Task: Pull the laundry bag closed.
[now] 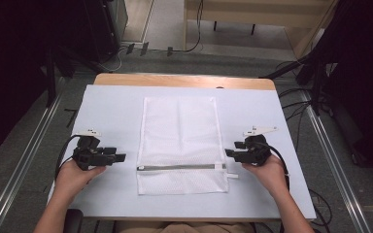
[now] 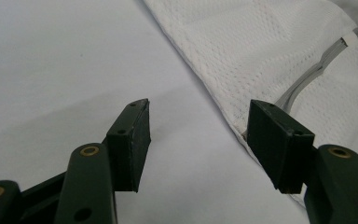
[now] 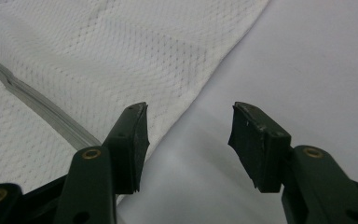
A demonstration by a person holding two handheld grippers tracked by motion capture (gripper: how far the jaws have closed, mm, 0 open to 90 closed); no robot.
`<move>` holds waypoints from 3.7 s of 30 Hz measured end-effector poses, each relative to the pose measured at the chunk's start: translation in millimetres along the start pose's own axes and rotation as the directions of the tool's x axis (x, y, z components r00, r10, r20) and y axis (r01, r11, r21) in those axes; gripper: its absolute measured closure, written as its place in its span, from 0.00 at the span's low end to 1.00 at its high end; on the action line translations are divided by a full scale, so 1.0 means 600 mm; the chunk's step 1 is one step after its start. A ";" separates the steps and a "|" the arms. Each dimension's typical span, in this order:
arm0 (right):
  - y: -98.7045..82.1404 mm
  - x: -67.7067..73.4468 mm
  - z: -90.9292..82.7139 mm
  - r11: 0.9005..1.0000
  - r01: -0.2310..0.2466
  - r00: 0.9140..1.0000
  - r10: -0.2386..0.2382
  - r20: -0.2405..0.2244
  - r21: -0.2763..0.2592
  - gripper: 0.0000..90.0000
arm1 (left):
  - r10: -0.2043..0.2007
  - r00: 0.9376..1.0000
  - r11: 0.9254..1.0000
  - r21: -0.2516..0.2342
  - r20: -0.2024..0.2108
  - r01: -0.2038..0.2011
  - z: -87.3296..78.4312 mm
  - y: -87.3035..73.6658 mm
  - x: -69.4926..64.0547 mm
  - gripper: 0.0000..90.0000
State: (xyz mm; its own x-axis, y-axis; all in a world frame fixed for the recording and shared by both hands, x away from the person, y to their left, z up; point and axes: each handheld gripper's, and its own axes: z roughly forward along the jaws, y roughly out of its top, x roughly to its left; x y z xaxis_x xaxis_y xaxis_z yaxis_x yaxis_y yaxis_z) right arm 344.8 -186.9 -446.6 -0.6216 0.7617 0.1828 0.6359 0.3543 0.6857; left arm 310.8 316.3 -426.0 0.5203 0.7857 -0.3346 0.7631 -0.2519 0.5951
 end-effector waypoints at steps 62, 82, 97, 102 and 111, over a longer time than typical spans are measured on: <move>0.034 0.113 0.018 0.995 0.103 0.984 -0.099 -0.150 0.013 0.61 | -0.002 1.000 1.000 -0.029 -0.031 0.001 -0.017 -0.017 -0.003 0.45; 0.054 0.159 0.045 0.987 0.161 0.970 -0.153 -0.186 0.027 0.63 | -0.005 0.999 0.999 -0.039 -0.033 0.004 -0.018 -0.015 0.000 0.45; 0.081 0.197 0.067 0.981 0.190 0.957 -0.177 -0.230 0.036 0.65 | -0.006 1.000 0.999 -0.042 -0.028 0.004 -0.016 -0.011 0.006 0.45; 0.086 0.209 0.077 0.979 0.200 0.954 -0.185 -0.238 0.038 0.66 | -0.004 0.999 0.999 -0.043 -0.032 0.003 -0.018 -0.011 0.006 0.45; 0.095 0.235 0.101 0.976 0.216 0.942 -0.197 -0.273 0.041 0.69 | -0.002 0.999 0.999 -0.051 -0.034 0.000 -0.018 -0.011 0.006 0.45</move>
State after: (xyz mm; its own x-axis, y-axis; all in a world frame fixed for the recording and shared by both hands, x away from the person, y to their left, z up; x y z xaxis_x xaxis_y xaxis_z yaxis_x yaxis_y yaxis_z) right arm 321.1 -26.4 -424.7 -0.8355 0.4995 0.2291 0.5047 0.5324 0.6796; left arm 303.7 326.8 -423.3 0.5056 0.8047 -0.3111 0.7429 -0.2227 0.6313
